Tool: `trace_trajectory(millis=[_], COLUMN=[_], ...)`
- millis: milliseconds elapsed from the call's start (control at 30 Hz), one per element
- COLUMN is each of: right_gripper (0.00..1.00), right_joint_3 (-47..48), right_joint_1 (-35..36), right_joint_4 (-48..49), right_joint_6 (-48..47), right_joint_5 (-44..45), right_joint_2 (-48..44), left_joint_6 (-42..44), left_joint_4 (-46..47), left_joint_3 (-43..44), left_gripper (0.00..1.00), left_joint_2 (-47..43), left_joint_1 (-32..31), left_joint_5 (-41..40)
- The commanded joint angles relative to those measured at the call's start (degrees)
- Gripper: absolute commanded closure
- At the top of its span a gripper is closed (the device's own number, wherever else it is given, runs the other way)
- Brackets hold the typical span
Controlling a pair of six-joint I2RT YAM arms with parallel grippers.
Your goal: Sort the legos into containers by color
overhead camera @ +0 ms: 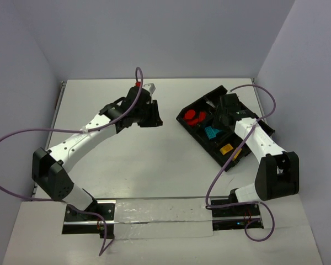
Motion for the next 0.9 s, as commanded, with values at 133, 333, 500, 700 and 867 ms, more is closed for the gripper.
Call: trace_trajectory(millis=[133, 333, 500, 700, 867], right_gripper=[0.89, 0.86, 0.83, 0.69, 0.35], right_joint_3=[0.1, -0.3, -0.6, -0.9, -0.6], right_joint_1=[-0.6, -0.6, -0.6, -0.6, -0.6], right_joint_4=[2.0, 2.1, 2.8, 3.4, 3.3], right_joint_6=[0.3, 0.0, 0.1, 0.4, 0.4], right_joint_5=[-0.2, 0.0, 0.0, 0.3, 0.5], right_joint_2=[-0.3, -0.3, 0.5, 0.3, 0.8], left_joint_6=[-3.9, -4.7, -5.1, -5.4, -5.5], left_joint_4=[0.1, -0.9, -0.5, -0.2, -0.8], left_joint_3=[15.1, 19.2, 18.5, 18.0, 20.5], left_gripper=[1.0, 1.0, 1.0, 1.0, 1.0], left_joint_2=[10.8, 14.2, 13.9, 13.9, 15.4], left_joint_1=[-0.3, -0.6, -0.6, -0.6, -0.6], left_joint_5=[2.4, 2.4, 3.0, 3.6, 3.7])
